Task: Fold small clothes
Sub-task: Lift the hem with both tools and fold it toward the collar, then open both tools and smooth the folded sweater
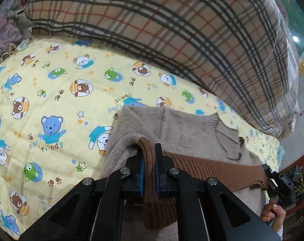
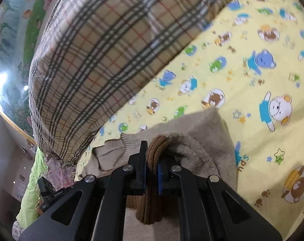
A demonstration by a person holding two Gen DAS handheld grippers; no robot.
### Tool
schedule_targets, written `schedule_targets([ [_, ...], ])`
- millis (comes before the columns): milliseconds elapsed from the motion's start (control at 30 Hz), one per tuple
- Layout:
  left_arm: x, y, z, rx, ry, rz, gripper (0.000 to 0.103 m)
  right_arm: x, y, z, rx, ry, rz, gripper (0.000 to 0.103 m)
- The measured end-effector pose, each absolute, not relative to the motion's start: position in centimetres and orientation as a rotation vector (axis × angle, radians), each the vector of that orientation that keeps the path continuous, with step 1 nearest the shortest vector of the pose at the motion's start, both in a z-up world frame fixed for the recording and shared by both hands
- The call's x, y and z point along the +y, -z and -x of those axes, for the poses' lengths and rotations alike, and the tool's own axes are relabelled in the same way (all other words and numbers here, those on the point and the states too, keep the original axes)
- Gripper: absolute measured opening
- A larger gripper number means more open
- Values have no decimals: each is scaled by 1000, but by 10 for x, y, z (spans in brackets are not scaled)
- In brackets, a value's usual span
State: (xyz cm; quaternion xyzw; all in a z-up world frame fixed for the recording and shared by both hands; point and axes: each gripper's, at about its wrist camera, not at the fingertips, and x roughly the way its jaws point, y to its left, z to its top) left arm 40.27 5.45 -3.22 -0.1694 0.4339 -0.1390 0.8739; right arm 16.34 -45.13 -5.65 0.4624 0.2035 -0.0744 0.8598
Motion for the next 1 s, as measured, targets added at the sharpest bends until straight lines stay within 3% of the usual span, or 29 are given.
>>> schedule_targets([
  [233, 50, 15, -394, 893, 286, 323, 13, -447, 49, -165, 441, 171, -939, 14],
  [333, 55, -4, -383, 866, 264, 301, 27, -446, 38, -157, 422, 194, -924, 35],
  [400, 61, -17, -371, 834, 236, 274, 44, -446, 25, -143, 386, 223, -909, 51],
  [567, 62, -31, -336, 852, 338, 285, 45, -432, 3, -119, 374, 208, -813, 51],
  [733, 24, -9, -301, 975, 572, 311, 47, -394, -1, -116, 418, 90, -737, 51],
  [933, -35, 12, -291, 1021, 679, 183, 47, -335, 11, -151, 571, -158, -605, 51],
  [1000, -48, 21, -299, 1054, 753, 173, 56, -319, 19, -168, 638, -226, -568, 51],
])
